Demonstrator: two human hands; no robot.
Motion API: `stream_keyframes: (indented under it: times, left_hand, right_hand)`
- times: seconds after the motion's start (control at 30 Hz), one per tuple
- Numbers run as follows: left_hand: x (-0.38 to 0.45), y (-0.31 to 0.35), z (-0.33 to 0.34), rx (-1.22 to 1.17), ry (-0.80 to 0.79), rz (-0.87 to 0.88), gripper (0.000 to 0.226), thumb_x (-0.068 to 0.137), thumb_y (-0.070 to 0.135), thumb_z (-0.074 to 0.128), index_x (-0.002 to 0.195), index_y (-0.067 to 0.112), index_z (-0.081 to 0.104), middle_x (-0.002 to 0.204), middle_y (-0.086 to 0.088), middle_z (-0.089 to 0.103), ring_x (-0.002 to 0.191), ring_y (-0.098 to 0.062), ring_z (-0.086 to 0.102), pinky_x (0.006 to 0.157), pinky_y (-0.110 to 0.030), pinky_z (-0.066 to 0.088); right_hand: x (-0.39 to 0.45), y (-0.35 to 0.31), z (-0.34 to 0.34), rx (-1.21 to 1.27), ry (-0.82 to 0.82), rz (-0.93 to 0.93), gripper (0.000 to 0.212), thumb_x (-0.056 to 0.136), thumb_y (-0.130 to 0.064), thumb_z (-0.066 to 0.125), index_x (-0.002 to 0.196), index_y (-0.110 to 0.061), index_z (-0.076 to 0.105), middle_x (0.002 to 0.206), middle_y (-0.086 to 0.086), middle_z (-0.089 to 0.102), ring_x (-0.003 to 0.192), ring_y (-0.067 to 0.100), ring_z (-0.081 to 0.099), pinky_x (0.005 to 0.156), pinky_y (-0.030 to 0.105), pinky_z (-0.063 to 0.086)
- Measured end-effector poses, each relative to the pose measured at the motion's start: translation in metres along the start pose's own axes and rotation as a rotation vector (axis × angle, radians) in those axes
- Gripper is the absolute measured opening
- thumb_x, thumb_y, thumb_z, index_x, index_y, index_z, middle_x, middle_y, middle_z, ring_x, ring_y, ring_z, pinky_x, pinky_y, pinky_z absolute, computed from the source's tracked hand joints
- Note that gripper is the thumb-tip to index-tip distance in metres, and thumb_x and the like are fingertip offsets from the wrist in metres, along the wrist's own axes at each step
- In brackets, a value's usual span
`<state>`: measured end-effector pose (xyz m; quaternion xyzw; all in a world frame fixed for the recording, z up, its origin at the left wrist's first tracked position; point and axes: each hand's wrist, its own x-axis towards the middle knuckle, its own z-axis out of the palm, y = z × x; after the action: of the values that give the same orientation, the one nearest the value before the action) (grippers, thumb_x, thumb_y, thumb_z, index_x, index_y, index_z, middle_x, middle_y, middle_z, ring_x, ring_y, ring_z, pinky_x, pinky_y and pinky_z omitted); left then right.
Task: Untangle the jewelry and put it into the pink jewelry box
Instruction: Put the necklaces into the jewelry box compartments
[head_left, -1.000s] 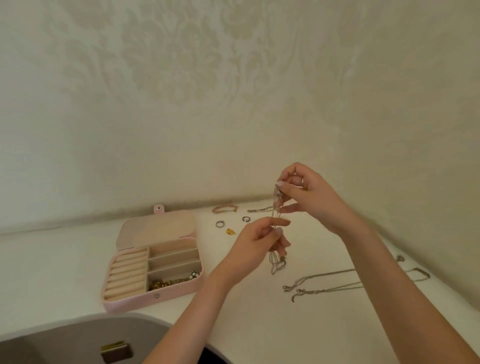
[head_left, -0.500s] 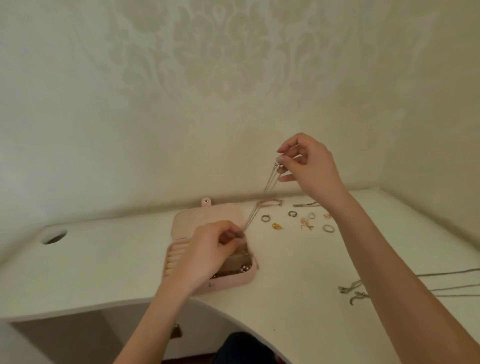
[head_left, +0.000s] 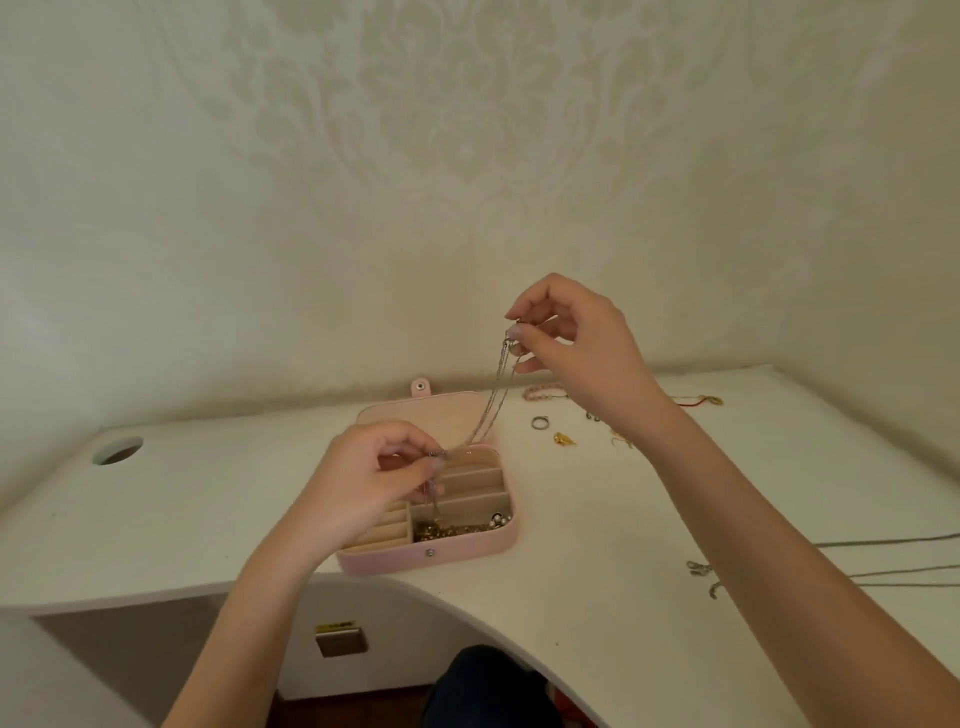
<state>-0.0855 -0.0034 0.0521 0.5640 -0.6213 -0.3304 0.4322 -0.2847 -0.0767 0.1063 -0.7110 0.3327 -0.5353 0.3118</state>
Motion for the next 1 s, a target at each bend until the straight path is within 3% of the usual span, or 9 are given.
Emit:
stream_keyframes:
  times: [0.13,0.23,0.33,0.47,0.6,0.73,0.83,0.9,1.0]
  left_hand:
    - [-0.005,-0.011,0.000,0.106,-0.040,-0.036,0.006,0.079,0.003,0.070,0.082,0.008,0.070,0.070,-0.007,0.072,0.067,-0.019,0.070,0.069,-0.026,0.058]
    - [-0.010,-0.017,-0.002,0.343,-0.058,0.017,0.013,0.074,0.012,0.077,0.081,0.021,0.073,0.072,0.004,0.072,0.072,-0.005,0.066,0.067,-0.013,0.050]
    - [-0.012,-0.019,-0.007,0.497,-0.032,0.051,0.028,0.068,0.029,0.081,0.092,0.035,0.068,0.084,0.020,0.069,0.082,0.002,0.060,0.066,-0.014,0.042]
    - [-0.011,-0.010,0.002,0.234,-0.014,0.053,0.054,0.067,0.027,0.082,0.111,0.041,0.053,0.097,0.021,0.067,0.094,0.010,0.058,0.078,-0.011,0.042]
    - [-0.010,-0.018,0.013,0.196,-0.066,0.036,0.040,0.066,0.040,0.078,0.101,0.037,0.060,0.081,0.013,0.073,0.088,-0.003,0.066,0.092,-0.030,0.043]
    - [-0.016,-0.024,0.006,0.144,0.038,0.037,0.019,0.074,0.017,0.077,0.089,0.023,0.067,0.074,0.006,0.073,0.076,-0.008,0.067,0.075,-0.010,0.043]
    - [-0.019,-0.028,0.000,0.204,0.068,0.060,0.013,0.074,0.014,0.077,0.076,0.025,0.071,0.074,0.012,0.072,0.073,0.000,0.065,0.073,-0.012,0.043]
    - [-0.019,-0.030,-0.001,0.239,0.068,0.081,0.017,0.072,0.012,0.078,0.070,0.028,0.072,0.073,0.015,0.071,0.072,0.002,0.064,0.071,-0.009,0.044]
    - [-0.017,-0.031,0.002,0.297,0.041,0.128,0.019,0.071,0.010,0.079,0.069,0.028,0.073,0.072,0.020,0.069,0.074,0.001,0.064,0.069,-0.006,0.044]
  right_hand:
    - [-0.004,-0.005,0.008,0.016,-0.068,-0.003,0.016,0.085,0.004,0.060,0.085,-0.012,0.061,0.076,0.005,0.059,0.069,0.018,0.062,0.060,0.025,0.057]
    - [-0.009,-0.008,0.015,0.019,-0.125,0.010,0.015,0.085,0.004,0.061,0.085,-0.011,0.061,0.079,0.010,0.060,0.069,0.020,0.063,0.058,0.022,0.056]
    - [-0.015,-0.010,0.026,0.049,-0.224,0.027,0.022,0.084,0.005,0.060,0.080,-0.016,0.060,0.076,0.005,0.059,0.068,0.020,0.063,0.060,0.027,0.057]
    - [-0.023,-0.014,0.037,0.030,-0.350,-0.019,0.020,0.085,0.005,0.061,0.083,-0.015,0.060,0.079,0.010,0.060,0.067,0.019,0.062,0.064,0.032,0.059]
    - [-0.026,-0.008,0.037,-0.092,-0.270,0.020,0.014,0.083,0.000,0.064,0.082,-0.014,0.061,0.075,0.008,0.063,0.067,0.025,0.066,0.064,0.033,0.059]
    - [-0.030,0.011,0.020,-0.342,-0.230,0.202,0.012,0.076,-0.011,0.073,0.076,-0.017,0.063,0.066,-0.002,0.067,0.057,0.010,0.060,0.065,0.037,0.057]
    - [-0.047,0.023,0.017,-0.385,-0.253,0.324,0.017,0.073,-0.015,0.077,0.066,-0.017,0.062,0.062,0.002,0.070,0.048,0.004,0.057,0.049,0.020,0.048]
    - [-0.059,0.031,0.021,-0.427,-0.275,0.353,0.016,0.072,-0.017,0.078,0.066,-0.015,0.064,0.063,0.002,0.070,0.043,-0.003,0.052,0.042,0.008,0.034]
    - [-0.066,0.040,0.025,-0.419,-0.267,0.368,0.013,0.072,-0.017,0.079,0.068,-0.013,0.067,0.065,0.002,0.071,0.043,-0.005,0.051,0.046,0.008,0.032]
